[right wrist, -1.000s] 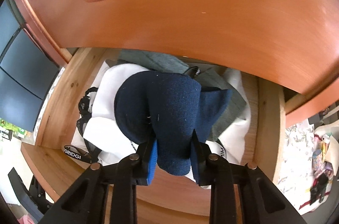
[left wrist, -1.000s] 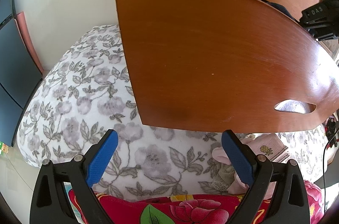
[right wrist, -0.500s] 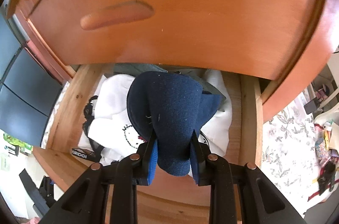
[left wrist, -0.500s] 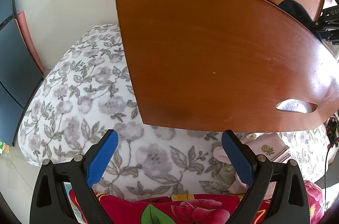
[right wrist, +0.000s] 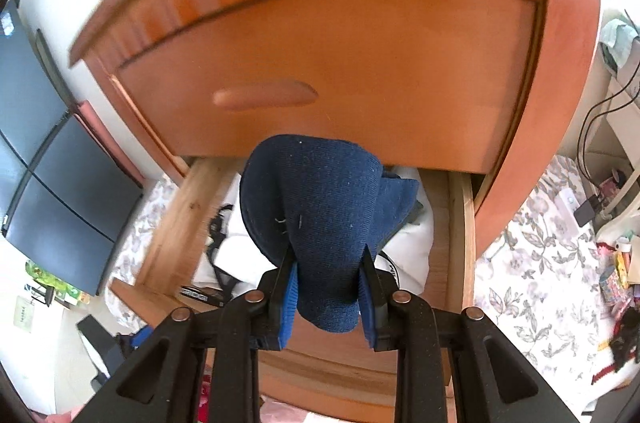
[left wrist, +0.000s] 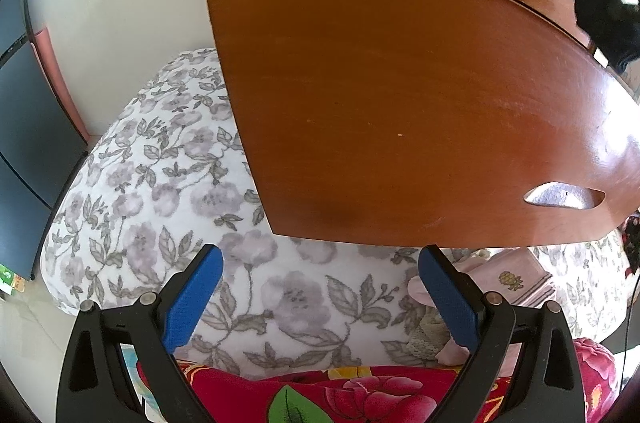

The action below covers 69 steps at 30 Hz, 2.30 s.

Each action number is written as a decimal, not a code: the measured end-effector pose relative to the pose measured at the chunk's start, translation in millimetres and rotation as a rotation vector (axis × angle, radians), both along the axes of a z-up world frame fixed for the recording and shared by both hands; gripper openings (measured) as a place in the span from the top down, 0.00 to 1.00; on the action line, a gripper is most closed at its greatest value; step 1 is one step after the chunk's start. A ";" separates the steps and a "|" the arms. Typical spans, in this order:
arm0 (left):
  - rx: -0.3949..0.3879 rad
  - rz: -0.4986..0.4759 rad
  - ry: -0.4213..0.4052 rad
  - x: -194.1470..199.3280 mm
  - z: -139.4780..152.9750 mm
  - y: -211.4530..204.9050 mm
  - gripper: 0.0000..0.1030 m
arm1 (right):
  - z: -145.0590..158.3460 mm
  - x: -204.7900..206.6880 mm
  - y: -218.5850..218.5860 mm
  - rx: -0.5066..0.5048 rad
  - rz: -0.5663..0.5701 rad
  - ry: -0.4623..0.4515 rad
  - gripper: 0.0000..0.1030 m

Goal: Take underwear out of drawer
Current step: 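Lift the navy sock up out of the drawer with the right gripper, then lower the navy sock onto the pink clothes and open the right gripper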

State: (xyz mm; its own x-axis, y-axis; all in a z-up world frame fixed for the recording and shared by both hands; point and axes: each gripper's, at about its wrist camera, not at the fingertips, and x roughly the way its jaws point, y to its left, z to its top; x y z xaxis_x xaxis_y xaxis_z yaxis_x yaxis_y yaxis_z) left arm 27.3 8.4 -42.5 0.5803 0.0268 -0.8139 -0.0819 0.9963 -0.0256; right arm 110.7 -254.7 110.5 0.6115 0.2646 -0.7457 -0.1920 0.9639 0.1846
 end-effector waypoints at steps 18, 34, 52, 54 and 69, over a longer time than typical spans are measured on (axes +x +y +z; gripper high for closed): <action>0.035 0.002 -0.010 -1.7 2.9 -3.3 0.05 | 69.7 -70.2 11.3 0.049 0.051 -0.234 0.73; 0.065 0.002 -0.020 -3.2 4.2 -6.7 0.05 | 63.3 -123.8 18.3 0.051 0.113 -0.267 0.73; 0.067 0.001 -0.028 -4.3 4.5 -6.9 0.05 | -19.3 -135.1 46.5 0.052 0.196 -0.016 0.73; 0.068 0.001 -0.029 -4.6 4.7 -6.9 0.05 | -26.9 -137.4 53.4 0.044 0.214 0.006 0.73; 0.054 0.009 -0.038 -5.7 5.8 -4.4 0.05 | -120.6 -126.6 66.9 -0.046 0.214 0.271 0.72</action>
